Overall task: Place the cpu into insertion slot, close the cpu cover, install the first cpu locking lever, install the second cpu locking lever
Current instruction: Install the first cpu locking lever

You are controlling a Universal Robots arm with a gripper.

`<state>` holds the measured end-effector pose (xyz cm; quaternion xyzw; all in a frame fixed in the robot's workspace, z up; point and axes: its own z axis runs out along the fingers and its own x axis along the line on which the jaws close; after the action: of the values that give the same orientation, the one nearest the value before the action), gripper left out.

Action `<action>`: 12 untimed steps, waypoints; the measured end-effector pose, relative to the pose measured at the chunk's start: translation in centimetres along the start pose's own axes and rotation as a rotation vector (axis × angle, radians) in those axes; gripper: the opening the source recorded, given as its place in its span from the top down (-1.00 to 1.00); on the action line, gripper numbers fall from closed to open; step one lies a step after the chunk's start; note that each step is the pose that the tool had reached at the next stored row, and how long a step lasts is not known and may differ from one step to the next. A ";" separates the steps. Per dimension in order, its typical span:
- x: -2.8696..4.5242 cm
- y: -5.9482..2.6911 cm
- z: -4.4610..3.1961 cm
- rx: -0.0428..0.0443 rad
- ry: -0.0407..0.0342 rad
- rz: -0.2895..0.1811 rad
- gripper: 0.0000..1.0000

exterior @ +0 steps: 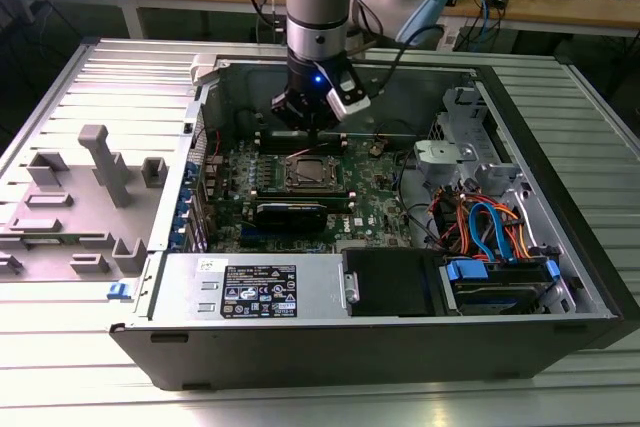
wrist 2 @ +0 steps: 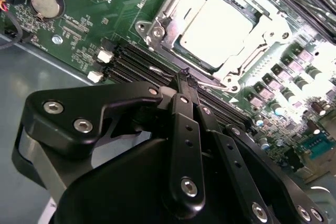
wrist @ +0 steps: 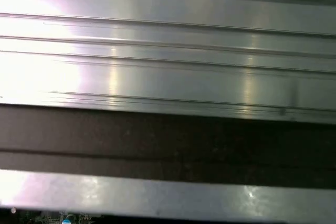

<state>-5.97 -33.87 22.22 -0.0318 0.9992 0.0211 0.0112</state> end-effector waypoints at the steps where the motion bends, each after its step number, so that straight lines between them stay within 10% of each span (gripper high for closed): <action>1: -0.14 -0.01 0.05 0.0000 0.0000 0.000 0.79; 12: -0.95 -0.09 0.85 -0.0001 -0.0001 0.000 0.79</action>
<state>-5.00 -33.87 21.38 -0.0318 0.9992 0.0211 0.0113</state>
